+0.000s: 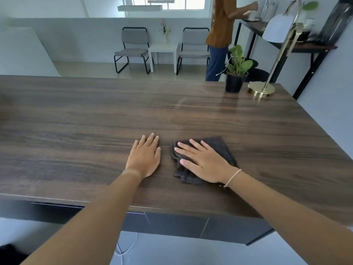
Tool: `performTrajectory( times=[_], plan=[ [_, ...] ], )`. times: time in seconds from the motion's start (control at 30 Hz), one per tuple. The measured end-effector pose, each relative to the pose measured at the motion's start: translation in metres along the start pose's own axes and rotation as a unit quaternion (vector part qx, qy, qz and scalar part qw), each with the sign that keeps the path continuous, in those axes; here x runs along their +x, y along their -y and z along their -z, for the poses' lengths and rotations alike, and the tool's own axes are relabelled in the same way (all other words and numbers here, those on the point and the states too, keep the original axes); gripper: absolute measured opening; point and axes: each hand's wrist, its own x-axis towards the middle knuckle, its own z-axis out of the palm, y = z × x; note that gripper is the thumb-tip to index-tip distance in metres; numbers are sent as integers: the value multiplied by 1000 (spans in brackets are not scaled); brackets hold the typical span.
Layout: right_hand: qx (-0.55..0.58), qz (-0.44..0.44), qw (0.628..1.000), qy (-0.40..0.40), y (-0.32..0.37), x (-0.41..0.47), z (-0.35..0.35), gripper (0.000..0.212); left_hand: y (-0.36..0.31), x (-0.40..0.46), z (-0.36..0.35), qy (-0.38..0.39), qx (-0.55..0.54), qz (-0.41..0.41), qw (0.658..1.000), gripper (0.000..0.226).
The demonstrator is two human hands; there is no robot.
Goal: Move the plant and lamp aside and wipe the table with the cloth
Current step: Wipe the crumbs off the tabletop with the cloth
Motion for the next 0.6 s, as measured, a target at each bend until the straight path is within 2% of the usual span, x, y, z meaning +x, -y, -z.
performTrajectory(
  times=[0.07, 0.13, 0.23, 0.3, 0.33, 0.4, 0.47, 0.6],
  plan=[
    [19, 38, 999, -5, -3, -45, -1, 64, 1, -2, -1, -4, -4, -7, 1000, 52],
    [32, 15, 999, -2, -30, -79, 5, 55, 0, -3, -1, -6, -9, -18, 1000, 52],
    [-1, -137, 990, -17, -80, -84, 20, 38, 1, -5, -4, -12, -10, -51, 999, 52],
    [-42, -241, 969, -19, -92, -57, 26, 44, 0, -4, -5, -15, -11, -57, 998, 52],
    [-43, -265, 963, -23, -87, -39, 25, 47, 0, -3, -5, -16, -11, -57, 998, 52],
    [-29, -247, 968, -23, -57, -7, 15, 51, 2, -1, -6, -18, -9, -58, 998, 52],
    [-23, -174, 984, -9, -14, 3, 0, 53, 3, -1, -6, -18, -6, -62, 998, 51],
    [-42, -58, 997, -17, 30, -58, -13, 68, 2, -2, -5, -7, 0, -67, 998, 51]
  ],
)
